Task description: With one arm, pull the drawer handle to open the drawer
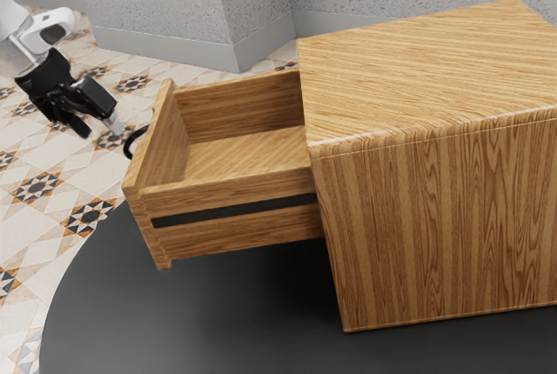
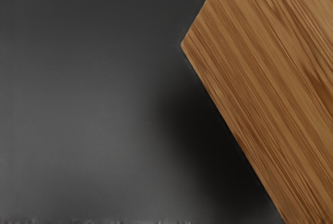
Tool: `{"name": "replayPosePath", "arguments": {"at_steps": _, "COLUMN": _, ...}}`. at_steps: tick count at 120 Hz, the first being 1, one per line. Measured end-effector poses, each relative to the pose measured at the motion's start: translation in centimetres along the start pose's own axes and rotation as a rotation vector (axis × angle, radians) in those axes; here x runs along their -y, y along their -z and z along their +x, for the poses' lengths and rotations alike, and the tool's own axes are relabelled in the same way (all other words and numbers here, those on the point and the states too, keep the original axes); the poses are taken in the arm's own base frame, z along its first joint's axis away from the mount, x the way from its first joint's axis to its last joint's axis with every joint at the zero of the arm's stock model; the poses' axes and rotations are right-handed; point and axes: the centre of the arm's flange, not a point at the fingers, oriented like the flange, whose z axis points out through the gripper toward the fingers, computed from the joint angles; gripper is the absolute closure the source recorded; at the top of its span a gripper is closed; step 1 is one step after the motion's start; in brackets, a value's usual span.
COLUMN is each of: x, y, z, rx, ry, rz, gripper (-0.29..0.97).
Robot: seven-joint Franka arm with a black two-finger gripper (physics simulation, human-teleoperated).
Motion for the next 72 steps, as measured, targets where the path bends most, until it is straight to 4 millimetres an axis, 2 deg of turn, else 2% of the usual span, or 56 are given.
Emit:
{"name": "replayPosePath", "arguments": {"at_steps": 3, "x": 0.4, "y": 0.8, "z": -0.3, "rx": -0.012, "ry": 0.005, "rz": 0.001, "gripper": 0.0}}
{"name": "replayPosePath", "arguments": {"at_steps": 6, "x": 1.9, "y": 1.9, "z": -0.9, "rx": -0.03, "ry": 0.031, "rz": 0.01, "gripper": 0.01}}
{"name": "replayPosePath", "arguments": {"at_steps": 11, "x": 6.2, "y": 4.7, "z": -2.8, "rx": -0.07, "ry": 0.112, "rz": 0.037, "gripper": 0.01}}
{"name": "replayPosePath", "arguments": {"at_steps": 18, "x": 12.3, "y": 9.0, "z": -6.8, "rx": -0.129, "ry": 0.238, "rz": 0.083, "gripper": 0.0}}
{"name": "replayPosePath", "arguments": {"at_steps": 22, "x": 13.7, "y": 10.7, "z": -8.4, "rx": -0.151, "ry": 0.272, "rz": 0.099, "gripper": 0.0}}
{"name": "replayPosePath", "arguments": {"at_steps": 25, "x": 13.6, "y": 11.8, "z": -8.7, "rx": -0.161, "ry": 0.271, "rz": 0.11, "gripper": 0.0}}
{"name": "replayPosePath", "arguments": {"at_steps": 29, "x": 11.6, "y": 13.6, "z": -7.9, "rx": -0.171, "ry": 0.227, "rz": 0.137, "gripper": 0.0}}
{"name": "replayPosePath", "arguments": {"at_steps": 33, "x": 8.2, "y": 14.6, "z": -6.4, "rx": -0.162, "ry": 0.152, "rz": 0.163, "gripper": 0.0}}
{"name": "replayPosePath", "arguments": {"at_steps": 36, "x": 4.4, "y": 14.7, "z": -4.8, "rx": -0.148, "ry": 0.071, "rz": 0.184, "gripper": 0.0}}
{"name": "replayPosePath", "arguments": {"at_steps": 42, "x": -4.6, "y": 14.0, "z": -2.2, "rx": -0.106, "ry": -0.107, "rz": 0.208, "gripper": 0.0}}
{"name": "replayPosePath", "arguments": {"at_steps": 46, "x": -9.6, "y": 13.3, "z": -1.7, "rx": -0.075, "ry": -0.195, "rz": 0.212, "gripper": 0.0}}
{"name": "replayPosePath", "arguments": {"at_steps": 51, "x": -14.1, "y": 12.7, "z": -1.9, "rx": -0.038, "ry": -0.262, "rz": 0.221, "gripper": 0.0}}
{"name": "replayPosePath", "arguments": {"at_steps": 54, "x": -15.7, "y": 12.7, "z": -2.2, "rx": -0.021, "ry": -0.28, "rz": 0.228, "gripper": 0.0}}
{"name": "replayPosePath", "arguments": {"at_steps": 57, "x": -16.4, "y": 12.8, "z": -2.7, "rx": -0.008, "ry": -0.283, "rz": 0.236, "gripper": 0.0}}
{"name": "replayPosePath", "arguments": {"at_steps": 72, "x": -16.4, "y": 13.4, "z": -4.1, "rx": 0.047, "ry": -0.234, "rz": 0.269, "gripper": 0.0}}
